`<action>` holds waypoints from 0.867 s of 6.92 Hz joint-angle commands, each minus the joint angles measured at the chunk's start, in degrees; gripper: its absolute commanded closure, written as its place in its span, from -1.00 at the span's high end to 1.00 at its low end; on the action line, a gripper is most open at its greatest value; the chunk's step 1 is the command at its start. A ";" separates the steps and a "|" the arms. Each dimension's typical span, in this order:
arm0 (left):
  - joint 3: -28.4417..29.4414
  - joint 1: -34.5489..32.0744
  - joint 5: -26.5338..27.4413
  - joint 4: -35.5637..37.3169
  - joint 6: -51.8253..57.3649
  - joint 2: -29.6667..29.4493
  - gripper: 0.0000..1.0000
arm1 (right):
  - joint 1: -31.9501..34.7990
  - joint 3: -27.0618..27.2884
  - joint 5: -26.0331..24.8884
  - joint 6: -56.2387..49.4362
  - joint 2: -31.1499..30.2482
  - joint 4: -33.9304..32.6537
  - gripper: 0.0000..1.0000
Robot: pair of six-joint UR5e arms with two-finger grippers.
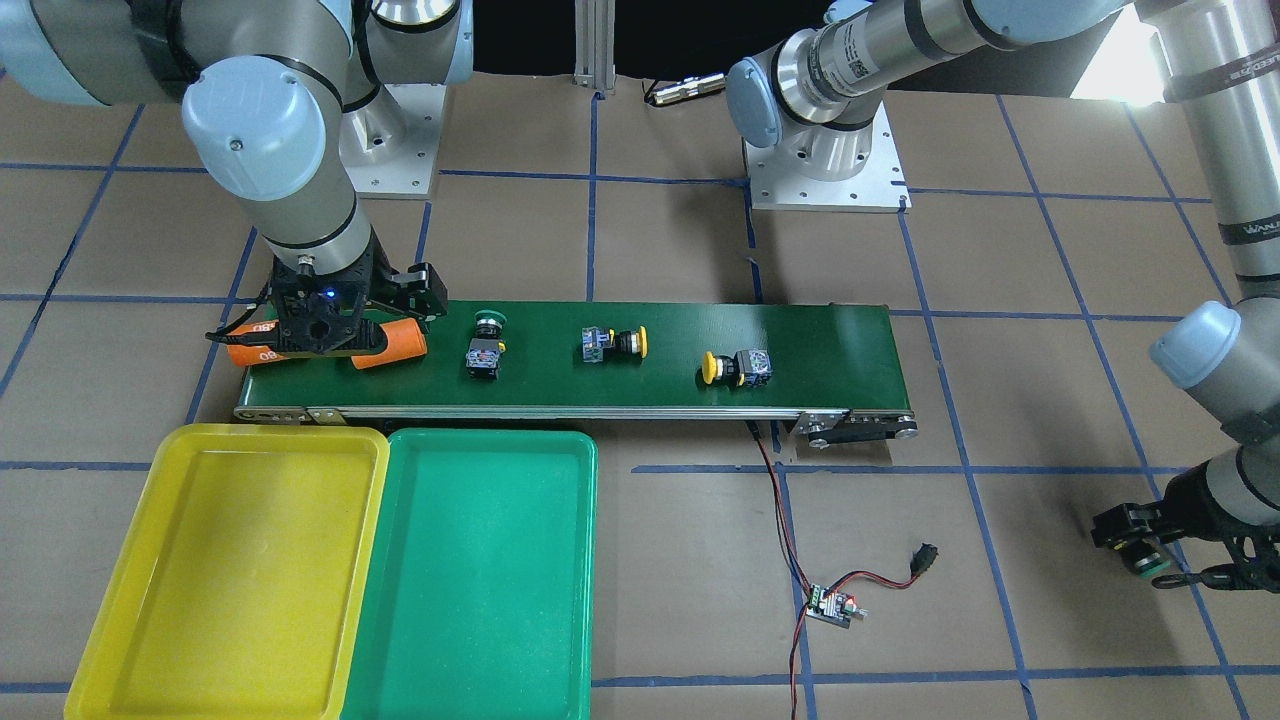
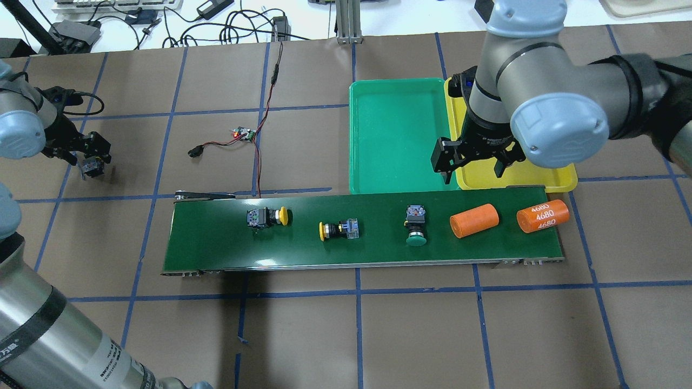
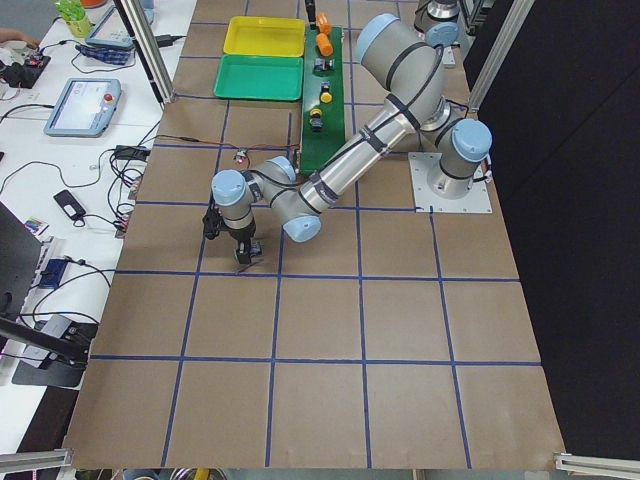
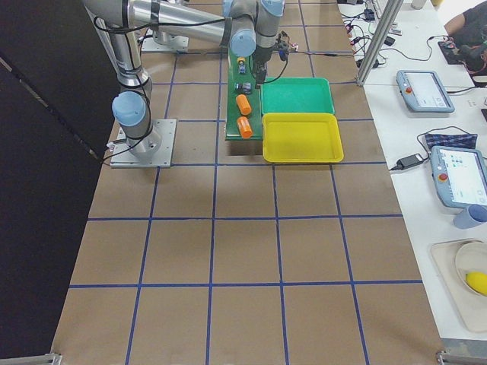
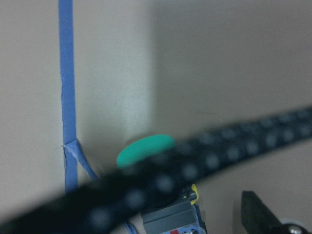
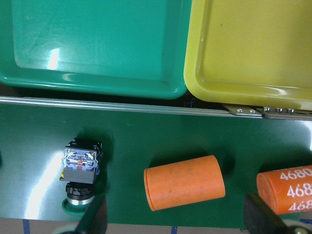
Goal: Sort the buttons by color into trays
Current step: 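Lower the green button onto the belt with left while right grasps a belt button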
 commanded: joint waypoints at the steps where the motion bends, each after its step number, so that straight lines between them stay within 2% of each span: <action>1: -0.03 0.35 0.14 -0.98 0.58 0.46 -0.53 | 0.03 5.37 0.01 2.60 -1.51 -4.23 0.99; 2: -0.21 0.26 0.05 -4.12 -0.12 1.77 -0.77 | 0.03 6.60 0.18 3.84 -2.12 -4.95 0.95; 4: -5.62 -3.76 -2.04 -10.81 -1.09 10.87 -0.77 | 0.20 9.50 0.45 6.11 -3.79 -7.06 0.94; 6: -15.62 -10.25 -2.23 -12.32 -5.29 23.34 -0.77 | 0.46 10.66 1.24 6.66 -4.06 -8.63 1.00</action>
